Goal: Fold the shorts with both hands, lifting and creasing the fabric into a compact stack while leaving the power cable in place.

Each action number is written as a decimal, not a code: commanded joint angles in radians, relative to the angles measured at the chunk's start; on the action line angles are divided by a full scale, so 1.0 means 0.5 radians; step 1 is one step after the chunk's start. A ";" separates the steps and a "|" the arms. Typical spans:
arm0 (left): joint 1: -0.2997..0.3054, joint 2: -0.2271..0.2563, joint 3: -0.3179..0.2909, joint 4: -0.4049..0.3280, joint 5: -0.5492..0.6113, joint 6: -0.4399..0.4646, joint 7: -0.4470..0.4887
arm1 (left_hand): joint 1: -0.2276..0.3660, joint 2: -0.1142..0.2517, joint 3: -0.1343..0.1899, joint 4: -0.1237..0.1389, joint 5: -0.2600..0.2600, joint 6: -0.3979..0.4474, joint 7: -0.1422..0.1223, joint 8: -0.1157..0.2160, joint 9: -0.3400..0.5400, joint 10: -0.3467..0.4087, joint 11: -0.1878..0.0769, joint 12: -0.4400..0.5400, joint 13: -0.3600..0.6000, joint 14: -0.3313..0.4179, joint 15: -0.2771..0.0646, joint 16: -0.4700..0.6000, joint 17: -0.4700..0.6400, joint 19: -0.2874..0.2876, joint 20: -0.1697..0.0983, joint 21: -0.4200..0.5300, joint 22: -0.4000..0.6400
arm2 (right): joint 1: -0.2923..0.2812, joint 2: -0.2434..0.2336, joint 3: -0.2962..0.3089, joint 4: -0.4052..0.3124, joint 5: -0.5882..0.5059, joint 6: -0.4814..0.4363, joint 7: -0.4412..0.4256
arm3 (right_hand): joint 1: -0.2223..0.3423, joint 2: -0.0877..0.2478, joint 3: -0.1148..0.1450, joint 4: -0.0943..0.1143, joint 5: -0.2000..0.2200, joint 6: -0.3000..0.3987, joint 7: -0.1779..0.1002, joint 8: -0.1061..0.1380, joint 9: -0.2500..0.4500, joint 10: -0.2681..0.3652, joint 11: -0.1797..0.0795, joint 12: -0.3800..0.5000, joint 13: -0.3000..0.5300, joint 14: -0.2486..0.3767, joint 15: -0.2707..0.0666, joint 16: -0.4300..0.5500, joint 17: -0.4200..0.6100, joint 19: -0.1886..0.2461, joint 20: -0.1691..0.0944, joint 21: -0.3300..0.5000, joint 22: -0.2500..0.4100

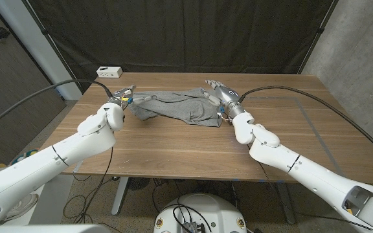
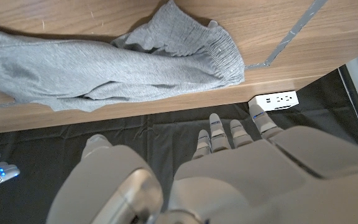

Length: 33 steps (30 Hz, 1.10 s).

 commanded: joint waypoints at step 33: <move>-0.395 -0.001 0.573 0.239 0.410 0.138 -0.286 | 0.406 0.003 -0.177 -0.231 0.152 0.475 -0.137 0.058 0.010 0.490 -0.186 0.088 0.013 0.322 -0.109 0.037 0.005 0.222 -0.004 -0.044 0.022 | 0.015 0.067 -0.176 0.130 0.017 -0.062 0.165 | -0.020 -0.007 0.144 -0.053 0.039 0.059 -0.017 0.028 0.003 0.067 -0.005 0.037 0.005 0.036 -0.136 0.030 -0.095 -0.006 -0.015 0.011 -0.001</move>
